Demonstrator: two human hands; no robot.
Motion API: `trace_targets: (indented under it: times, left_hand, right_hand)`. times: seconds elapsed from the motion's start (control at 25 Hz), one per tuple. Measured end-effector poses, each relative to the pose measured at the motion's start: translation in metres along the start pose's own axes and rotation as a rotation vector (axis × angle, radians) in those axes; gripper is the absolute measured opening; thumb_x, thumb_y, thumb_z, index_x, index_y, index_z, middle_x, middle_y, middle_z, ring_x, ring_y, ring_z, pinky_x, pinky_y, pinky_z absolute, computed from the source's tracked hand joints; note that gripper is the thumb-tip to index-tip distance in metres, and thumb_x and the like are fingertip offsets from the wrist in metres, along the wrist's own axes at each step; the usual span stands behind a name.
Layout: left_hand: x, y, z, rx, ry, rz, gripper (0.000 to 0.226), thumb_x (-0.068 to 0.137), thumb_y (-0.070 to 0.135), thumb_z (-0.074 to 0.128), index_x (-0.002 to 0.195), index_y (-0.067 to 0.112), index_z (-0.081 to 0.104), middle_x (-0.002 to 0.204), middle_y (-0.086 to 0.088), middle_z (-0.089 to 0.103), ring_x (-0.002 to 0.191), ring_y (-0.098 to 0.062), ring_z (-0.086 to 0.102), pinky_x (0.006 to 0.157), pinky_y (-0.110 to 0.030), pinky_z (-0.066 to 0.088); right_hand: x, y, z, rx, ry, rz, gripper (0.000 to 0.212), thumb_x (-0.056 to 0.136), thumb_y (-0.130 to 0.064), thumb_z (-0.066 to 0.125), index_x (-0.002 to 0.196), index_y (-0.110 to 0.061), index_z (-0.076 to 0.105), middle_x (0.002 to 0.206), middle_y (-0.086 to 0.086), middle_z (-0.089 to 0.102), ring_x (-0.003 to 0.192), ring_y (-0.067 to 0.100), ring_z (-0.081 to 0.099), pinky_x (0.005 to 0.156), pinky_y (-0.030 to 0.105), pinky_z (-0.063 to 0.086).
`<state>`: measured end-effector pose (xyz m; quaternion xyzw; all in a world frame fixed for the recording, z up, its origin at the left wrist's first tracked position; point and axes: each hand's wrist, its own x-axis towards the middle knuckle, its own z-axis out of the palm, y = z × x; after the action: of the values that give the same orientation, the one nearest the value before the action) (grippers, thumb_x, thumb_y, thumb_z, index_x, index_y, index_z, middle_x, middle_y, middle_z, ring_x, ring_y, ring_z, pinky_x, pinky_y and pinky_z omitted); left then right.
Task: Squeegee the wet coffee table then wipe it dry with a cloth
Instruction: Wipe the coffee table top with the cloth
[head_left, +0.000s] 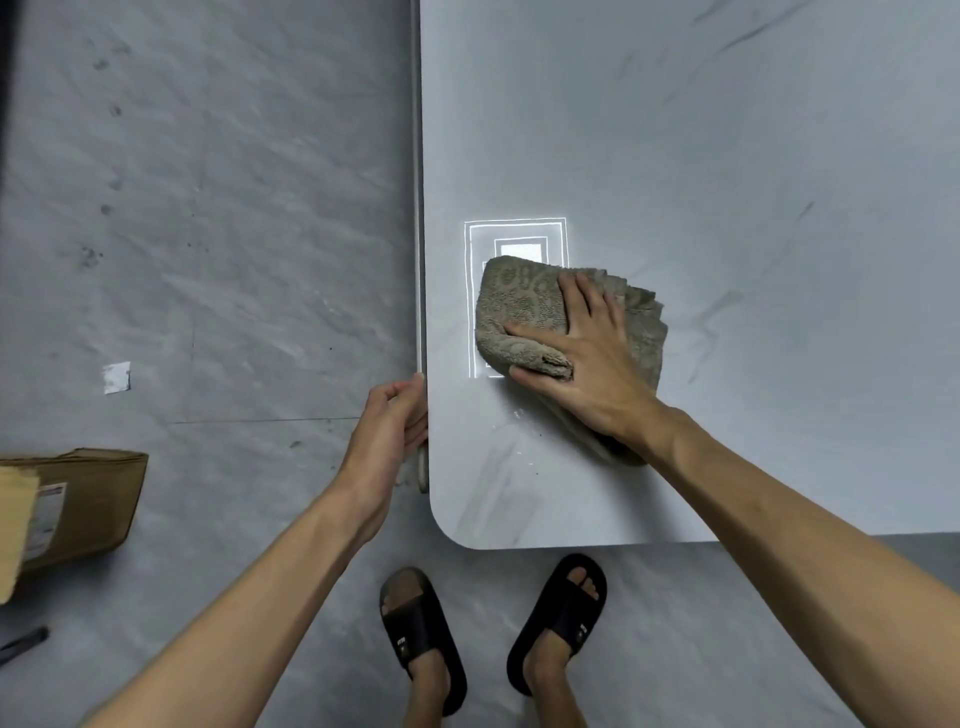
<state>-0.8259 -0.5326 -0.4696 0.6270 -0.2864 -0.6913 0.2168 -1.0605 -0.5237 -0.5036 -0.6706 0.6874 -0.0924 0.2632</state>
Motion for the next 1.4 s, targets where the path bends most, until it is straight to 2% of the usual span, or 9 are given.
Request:
trace_targets:
  times: [0.12, 0.36, 0.68, 0.76, 0.84, 0.92, 1.04, 1.2, 1.4]
  left_hand:
    - [0.001, 0.001, -0.001, -0.006, -0.003, -0.019, 0.017, 0.098, 0.038, 0.048, 0.099, 0.022, 0.055, 0.105, 0.000, 0.074, 0.094, -0.002, 0.070, 0.090, -0.024, 0.050]
    - [-0.001, 0.000, -0.005, 0.051, -0.053, -0.021, 0.030, 0.099, 0.043, 0.040, 0.089, 0.030, 0.064, 0.083, 0.018, 0.076, 0.087, 0.006, 0.070, 0.068, -0.006, 0.052]
    - [-0.007, 0.004, -0.004, 0.045, -0.082, -0.048, 0.035, 0.098, 0.048, 0.039, 0.088, 0.036, 0.070, 0.102, 0.012, 0.074, 0.108, -0.002, 0.065, 0.095, -0.022, 0.045]
    - [-0.007, 0.004, -0.004, 0.056, -0.091, -0.053, 0.032, 0.098, 0.050, 0.038, 0.094, 0.036, 0.066, 0.105, 0.012, 0.072, 0.111, -0.002, 0.063, 0.099, -0.024, 0.043]
    - [-0.008, 0.004, -0.005, 0.048, -0.092, -0.054, 0.031, 0.099, 0.048, 0.037, 0.097, 0.035, 0.065, 0.104, 0.012, 0.073, 0.109, -0.001, 0.064, 0.097, -0.023, 0.044]
    - [-0.008, 0.002, -0.004, 0.044, -0.093, -0.046, 0.031, 0.100, 0.045, 0.037, 0.100, 0.031, 0.064, 0.111, 0.009, 0.071, 0.112, -0.003, 0.063, 0.099, -0.024, 0.043]
    - [-0.007, -0.002, -0.004, 0.055, -0.087, -0.022, 0.030, 0.101, 0.041, 0.035, 0.103, 0.029, 0.062, 0.116, 0.007, 0.068, 0.113, -0.003, 0.062, 0.101, -0.024, 0.043]
    - [-0.009, -0.007, -0.005, 0.068, -0.058, 0.015, 0.031, 0.102, 0.036, 0.037, 0.112, 0.022, 0.063, 0.102, 0.012, 0.075, 0.102, -0.001, 0.067, 0.077, -0.011, 0.052]
    - [-0.017, -0.014, 0.008, 0.311, 0.073, 0.045, 0.041, 0.098, 0.045, 0.042, 0.131, 0.025, 0.053, 0.128, 0.006, 0.063, 0.113, -0.008, 0.060, 0.094, -0.026, 0.046]
  right_hand:
    - [0.003, -0.008, 0.001, -0.001, -0.048, -0.031, 0.061, 0.081, -0.082, 0.032, 0.132, -0.054, 0.049, 0.164, 0.004, -0.002, 0.149, 0.021, -0.012, 0.119, 0.053, -0.009]
    - [0.011, -0.031, -0.001, -0.009, -0.183, -0.089, 0.076, 0.075, -0.087, 0.025, 0.131, -0.046, 0.055, 0.163, -0.006, -0.009, 0.148, 0.020, -0.018, 0.116, 0.054, -0.016]
    - [0.019, -0.054, -0.011, 0.218, -0.441, 0.001, 0.080, 0.072, -0.087, 0.015, 0.127, -0.047, 0.057, 0.162, -0.009, -0.012, 0.145, 0.016, -0.026, 0.115, 0.051, -0.021]
    - [0.022, -0.058, -0.010, 0.258, -0.371, 0.066, 0.081, 0.073, -0.087, 0.013, 0.115, -0.043, 0.067, 0.163, -0.009, 0.003, 0.148, 0.017, -0.014, 0.115, 0.052, -0.018]
    - [0.022, -0.067, 0.000, 0.142, -0.137, 0.099, 0.062, 0.081, -0.080, 0.033, 0.102, -0.038, 0.073, 0.157, -0.008, 0.030, 0.147, 0.023, 0.008, 0.117, 0.056, -0.008]
    - [0.021, -0.075, 0.015, -0.037, 0.034, 0.101, 0.053, 0.076, -0.074, 0.054, 0.110, -0.034, 0.063, 0.145, -0.002, 0.043, 0.141, 0.030, 0.021, 0.116, 0.059, 0.001]
    - [0.019, -0.081, 0.035, -0.204, 0.062, 0.085, 0.083, 0.071, -0.081, 0.046, 0.141, -0.038, 0.035, 0.145, 0.010, 0.035, 0.141, 0.037, 0.018, 0.114, 0.065, 0.002]
    - [-0.005, -0.081, 0.054, -0.272, 0.088, -0.009, 0.082, 0.077, -0.076, 0.044, 0.147, -0.036, 0.031, 0.150, 0.012, 0.029, 0.143, 0.040, 0.015, 0.113, 0.067, 0.004]
    - [-0.026, -0.063, 0.061, -0.364, 0.105, -0.086, 0.080, 0.079, -0.077, 0.039, 0.149, -0.040, 0.028, 0.160, 0.019, 0.014, 0.146, 0.044, 0.003, 0.113, 0.066, 0.003]
